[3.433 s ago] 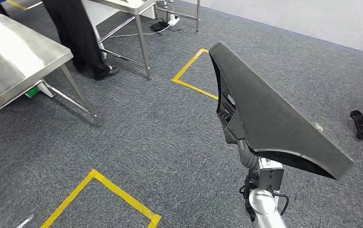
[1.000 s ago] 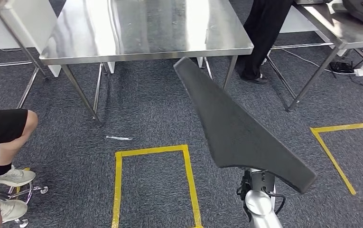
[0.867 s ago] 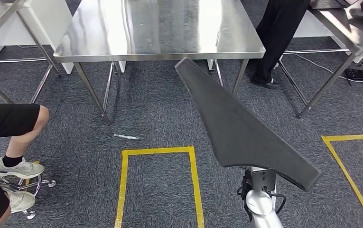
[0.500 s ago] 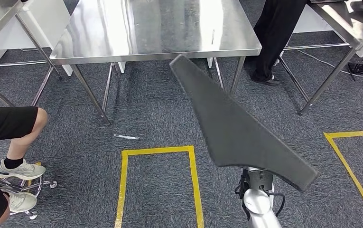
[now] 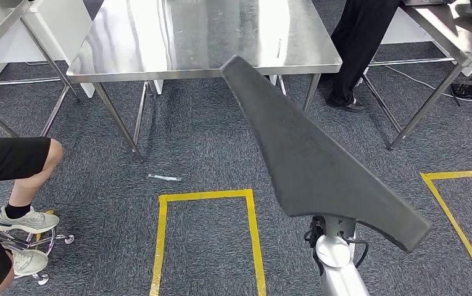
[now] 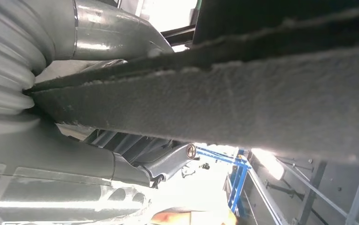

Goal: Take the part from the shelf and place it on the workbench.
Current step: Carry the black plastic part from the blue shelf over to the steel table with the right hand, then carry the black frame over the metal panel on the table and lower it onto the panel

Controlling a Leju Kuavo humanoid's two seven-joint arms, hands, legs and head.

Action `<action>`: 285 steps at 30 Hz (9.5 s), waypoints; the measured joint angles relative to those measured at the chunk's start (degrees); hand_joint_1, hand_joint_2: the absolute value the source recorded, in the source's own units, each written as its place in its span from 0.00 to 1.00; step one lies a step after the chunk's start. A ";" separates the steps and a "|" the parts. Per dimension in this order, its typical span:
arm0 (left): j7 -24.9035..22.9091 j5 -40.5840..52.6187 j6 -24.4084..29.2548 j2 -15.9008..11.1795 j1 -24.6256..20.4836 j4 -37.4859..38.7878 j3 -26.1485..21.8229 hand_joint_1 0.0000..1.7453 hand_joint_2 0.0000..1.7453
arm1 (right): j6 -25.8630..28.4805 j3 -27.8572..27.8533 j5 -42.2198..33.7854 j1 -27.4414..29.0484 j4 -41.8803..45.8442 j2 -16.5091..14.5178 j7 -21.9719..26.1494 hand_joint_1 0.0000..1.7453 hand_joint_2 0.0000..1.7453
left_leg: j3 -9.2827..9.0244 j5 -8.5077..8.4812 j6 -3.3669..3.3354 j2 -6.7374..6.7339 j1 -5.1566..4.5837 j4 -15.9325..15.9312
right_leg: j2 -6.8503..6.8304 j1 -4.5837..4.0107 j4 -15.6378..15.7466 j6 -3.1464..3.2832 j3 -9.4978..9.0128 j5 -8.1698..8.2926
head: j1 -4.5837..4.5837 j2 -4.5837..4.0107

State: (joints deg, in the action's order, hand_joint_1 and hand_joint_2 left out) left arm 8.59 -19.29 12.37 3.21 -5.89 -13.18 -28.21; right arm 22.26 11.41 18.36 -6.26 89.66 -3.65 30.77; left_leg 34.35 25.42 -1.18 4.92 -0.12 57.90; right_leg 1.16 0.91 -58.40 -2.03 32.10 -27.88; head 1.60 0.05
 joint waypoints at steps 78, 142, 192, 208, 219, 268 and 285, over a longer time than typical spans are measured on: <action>-0.07 9.50 0.96 0.84 -1.59 -0.68 -2.32 0.00 1.00 | 2.25 -1.41 1.02 5.42 1.73 1.33 0.16 0.99 1.00 | 6.38 9.12 1.70 -4.28 0.83 15.94 | -1.40 0.68 0.31 1.91 0.32 0.57 | -0.37 0.00; 0.04 10.36 0.11 1.60 -1.54 -1.07 -5.30 0.00 1.00 | -0.32 0.02 -0.95 0.56 -3.02 -0.05 -1.07 0.99 1.00 | 5.46 3.73 1.64 -4.58 1.29 10.26 | -0.96 0.67 0.20 1.53 0.29 1.20 | -0.45 0.01; -0.79 14.35 -0.64 4.34 -3.11 -1.07 -4.19 0.00 1.00 | -2.43 -5.83 -0.91 9.10 6.94 2.25 -0.48 0.99 1.00 | -3.35 3.46 -0.63 -4.25 0.58 0.54 | -1.03 -0.09 -0.66 -1.74 3.12 2.72 | -0.56 0.00; -1.46 14.32 0.50 4.52 -1.51 -0.92 -3.70 0.00 1.00 | -2.65 -6.16 0.36 11.03 6.49 2.11 -1.55 0.99 1.00 | 0.64 0.27 -0.27 -4.61 0.29 1.18 | -0.67 -0.59 0.46 1.09 -1.22 -0.51 | -0.38 0.00; -1.19 14.34 0.62 4.68 -1.44 -0.94 -3.73 0.00 1.00 | -2.65 -6.04 0.69 10.37 6.20 1.82 -1.52 0.99 1.00 | -1.63 0.57 -2.11 -4.65 0.67 -0.79 | -0.86 -0.55 -8.36 0.01 3.17 -4.25 | -0.54 0.00; -0.90 15.78 1.54 4.92 -4.14 -1.16 -4.53 0.00 1.00 | -5.09 -3.71 0.82 6.04 3.54 1.30 -1.10 0.99 1.00 | 2.68 -0.51 -0.39 -4.68 0.62 3.10 | -0.43 -0.20 0.34 1.07 -2.34 -1.53 | -0.50 0.00; -1.98 18.20 3.04 6.58 -5.88 -1.16 -3.17 0.00 1.00 | -4.22 -1.72 5.23 -2.51 -5.41 2.81 -5.47 0.99 1.00 | 0.41 -0.13 -1.46 -4.43 -0.55 0.04 | -0.89 -0.21 2.75 -0.53 -4.09 -1.62 | -0.60 0.00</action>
State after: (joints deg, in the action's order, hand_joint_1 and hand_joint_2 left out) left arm 6.61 -1.09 15.41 9.80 -11.77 -14.34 -31.39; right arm 18.04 9.69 23.59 -8.77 84.25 -0.84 25.31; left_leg 34.76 25.29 -2.64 0.50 -0.67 57.94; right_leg 0.27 0.70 -55.66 -2.56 28.01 -29.50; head 0.99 0.05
